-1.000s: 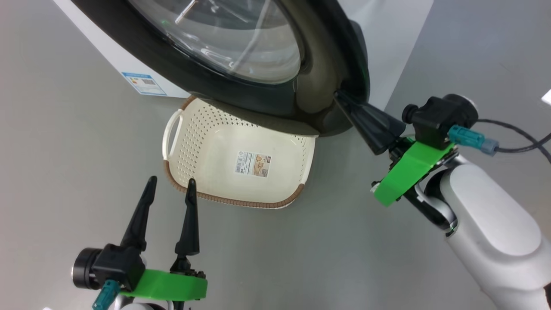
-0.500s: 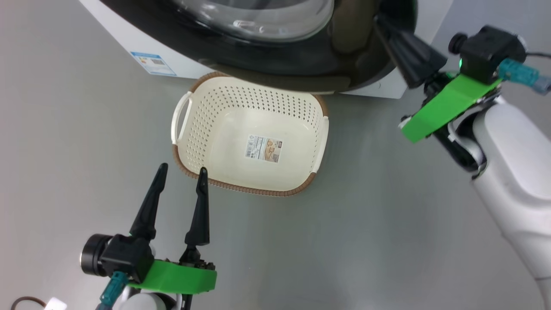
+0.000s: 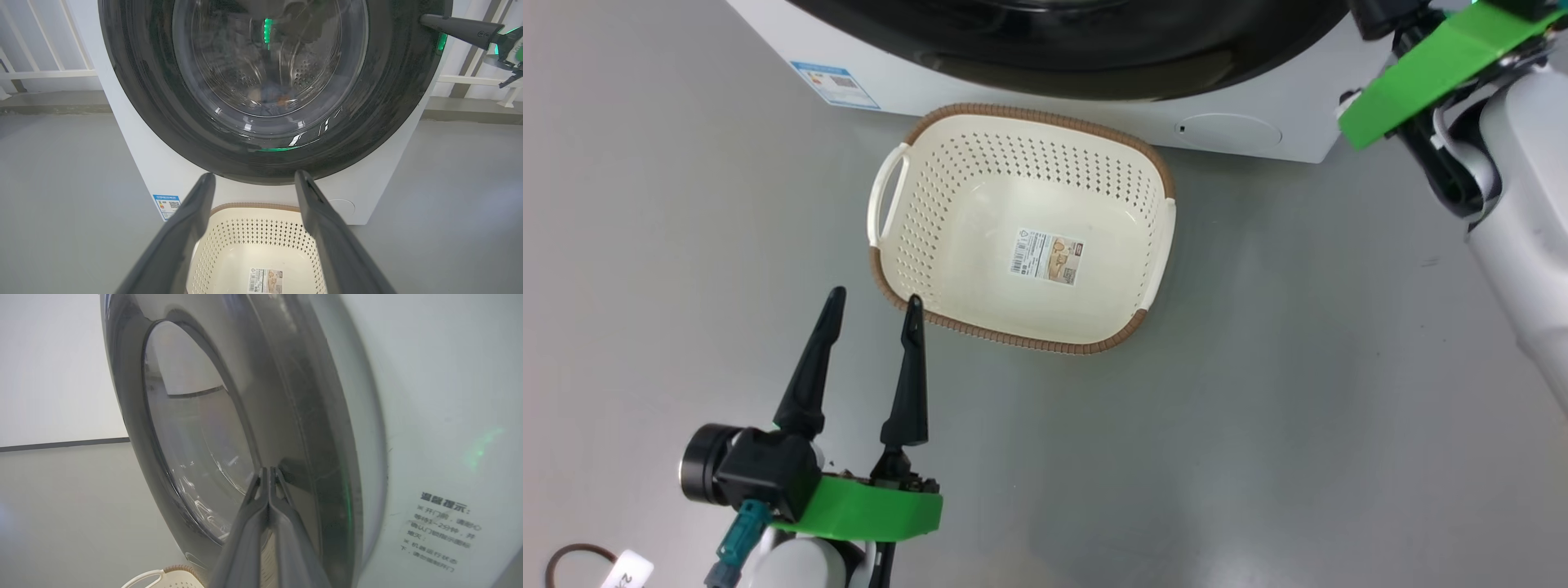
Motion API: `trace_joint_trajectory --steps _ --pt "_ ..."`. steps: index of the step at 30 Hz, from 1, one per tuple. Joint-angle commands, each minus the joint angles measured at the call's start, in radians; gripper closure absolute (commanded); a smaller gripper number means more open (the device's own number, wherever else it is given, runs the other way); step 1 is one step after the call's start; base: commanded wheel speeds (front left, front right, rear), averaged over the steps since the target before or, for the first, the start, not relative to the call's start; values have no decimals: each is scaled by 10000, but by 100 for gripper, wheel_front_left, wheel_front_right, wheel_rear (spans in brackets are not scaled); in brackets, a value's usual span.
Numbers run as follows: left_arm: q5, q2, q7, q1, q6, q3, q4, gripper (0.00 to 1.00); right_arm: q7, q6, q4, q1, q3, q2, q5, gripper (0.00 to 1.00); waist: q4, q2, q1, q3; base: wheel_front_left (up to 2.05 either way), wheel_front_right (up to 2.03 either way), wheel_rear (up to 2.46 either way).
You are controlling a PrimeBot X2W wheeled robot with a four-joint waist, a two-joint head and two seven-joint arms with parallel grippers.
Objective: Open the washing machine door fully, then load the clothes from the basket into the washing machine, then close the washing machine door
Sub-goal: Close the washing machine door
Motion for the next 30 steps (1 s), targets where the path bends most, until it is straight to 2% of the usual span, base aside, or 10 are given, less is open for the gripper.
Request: trace_joint_trajectory --steps 1,8,15,20,30 --pt "-72 163 -80 -200 107 268 -331 0 -106 12 -101 -153 53 50 124 100 34 0 -1 41 0 0 0" --pt "-118 163 -80 -299 187 227 -338 0 -202 12 752 -798 -150 137 163 100 45 0 -1 178 0 0 0" --pt "-104 162 -80 -328 226 253 -323 0 -209 12 500 -576 -140 203 -20 100 -18 0 -1 171 0 0 0" --pt "-30 162 -80 -316 241 306 -255 0 -210 12 -5 12 -176 210 -60 100 -148 0 -1 84 0 0 0" --pt "195 162 -80 -223 131 543 -141 0 -211 12 -1389 2343 -1436 203 -156 100 -647 0 -1 -343 0 0 0"
